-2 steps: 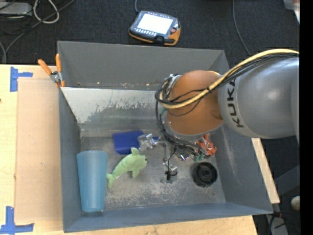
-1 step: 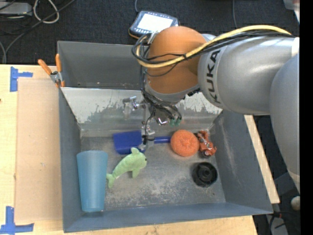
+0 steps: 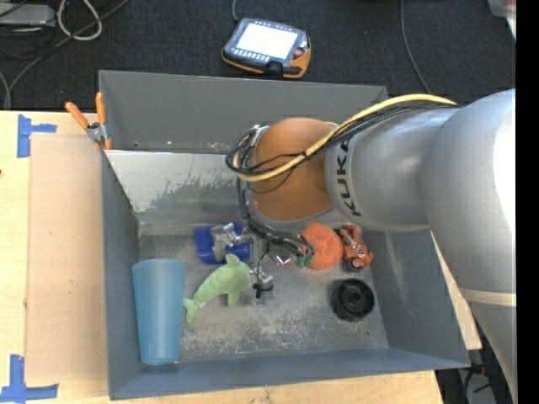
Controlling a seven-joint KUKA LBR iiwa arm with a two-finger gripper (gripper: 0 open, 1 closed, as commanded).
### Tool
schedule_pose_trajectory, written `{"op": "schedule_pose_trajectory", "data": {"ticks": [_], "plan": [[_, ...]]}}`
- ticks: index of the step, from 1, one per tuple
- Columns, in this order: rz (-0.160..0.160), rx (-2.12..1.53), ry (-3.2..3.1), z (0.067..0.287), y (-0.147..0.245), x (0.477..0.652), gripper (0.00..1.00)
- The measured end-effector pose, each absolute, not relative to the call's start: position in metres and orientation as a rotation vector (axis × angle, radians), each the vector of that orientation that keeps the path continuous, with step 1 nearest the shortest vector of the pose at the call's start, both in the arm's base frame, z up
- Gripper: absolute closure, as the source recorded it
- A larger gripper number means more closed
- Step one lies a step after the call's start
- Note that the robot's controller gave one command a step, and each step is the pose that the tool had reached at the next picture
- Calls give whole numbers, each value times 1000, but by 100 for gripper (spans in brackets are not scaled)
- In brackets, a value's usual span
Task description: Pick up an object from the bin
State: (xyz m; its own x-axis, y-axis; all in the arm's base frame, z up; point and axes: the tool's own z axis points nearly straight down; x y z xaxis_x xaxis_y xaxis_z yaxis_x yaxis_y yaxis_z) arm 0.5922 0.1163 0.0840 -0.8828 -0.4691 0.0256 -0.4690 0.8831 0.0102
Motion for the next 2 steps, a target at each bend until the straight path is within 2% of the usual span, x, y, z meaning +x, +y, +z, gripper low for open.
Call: {"op": "schedule_pose_trajectory", "data": {"ticks": [1, 2], "plan": [[-11, 697, -3069, 130, 144, 557, 0], [-4, 716, -3022, 66, 94, 565, 0]]}}
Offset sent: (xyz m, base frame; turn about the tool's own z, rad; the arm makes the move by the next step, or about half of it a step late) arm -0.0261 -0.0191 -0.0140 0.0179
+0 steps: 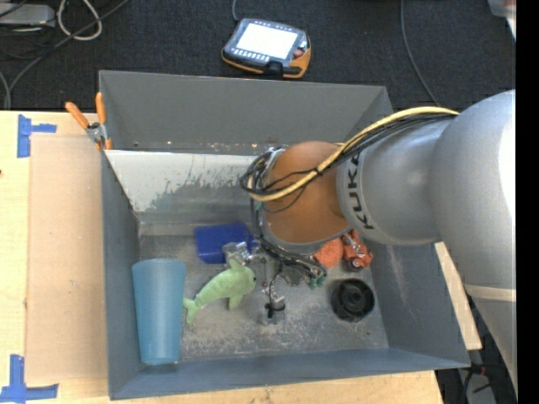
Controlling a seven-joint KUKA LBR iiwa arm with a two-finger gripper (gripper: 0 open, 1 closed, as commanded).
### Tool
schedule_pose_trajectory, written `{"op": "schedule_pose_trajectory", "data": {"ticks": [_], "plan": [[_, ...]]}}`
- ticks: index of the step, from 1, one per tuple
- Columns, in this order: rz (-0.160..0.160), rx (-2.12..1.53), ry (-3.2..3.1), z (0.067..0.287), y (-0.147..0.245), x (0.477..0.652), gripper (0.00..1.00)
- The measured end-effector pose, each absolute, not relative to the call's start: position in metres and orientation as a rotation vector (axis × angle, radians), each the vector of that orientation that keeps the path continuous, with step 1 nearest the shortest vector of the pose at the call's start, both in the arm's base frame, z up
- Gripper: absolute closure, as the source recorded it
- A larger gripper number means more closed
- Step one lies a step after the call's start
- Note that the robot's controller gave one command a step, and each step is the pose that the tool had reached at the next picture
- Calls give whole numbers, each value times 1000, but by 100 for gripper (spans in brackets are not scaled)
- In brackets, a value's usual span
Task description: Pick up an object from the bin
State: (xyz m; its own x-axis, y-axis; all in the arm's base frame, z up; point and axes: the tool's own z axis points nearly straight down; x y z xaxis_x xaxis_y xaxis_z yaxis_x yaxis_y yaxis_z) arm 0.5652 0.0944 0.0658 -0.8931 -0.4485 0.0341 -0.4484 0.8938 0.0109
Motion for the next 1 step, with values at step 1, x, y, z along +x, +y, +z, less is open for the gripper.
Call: {"op": "schedule_pose_trajectory", "data": {"ticks": [1], "plan": [[-15, 649, -3080, 94, 115, 560, 100]]}}
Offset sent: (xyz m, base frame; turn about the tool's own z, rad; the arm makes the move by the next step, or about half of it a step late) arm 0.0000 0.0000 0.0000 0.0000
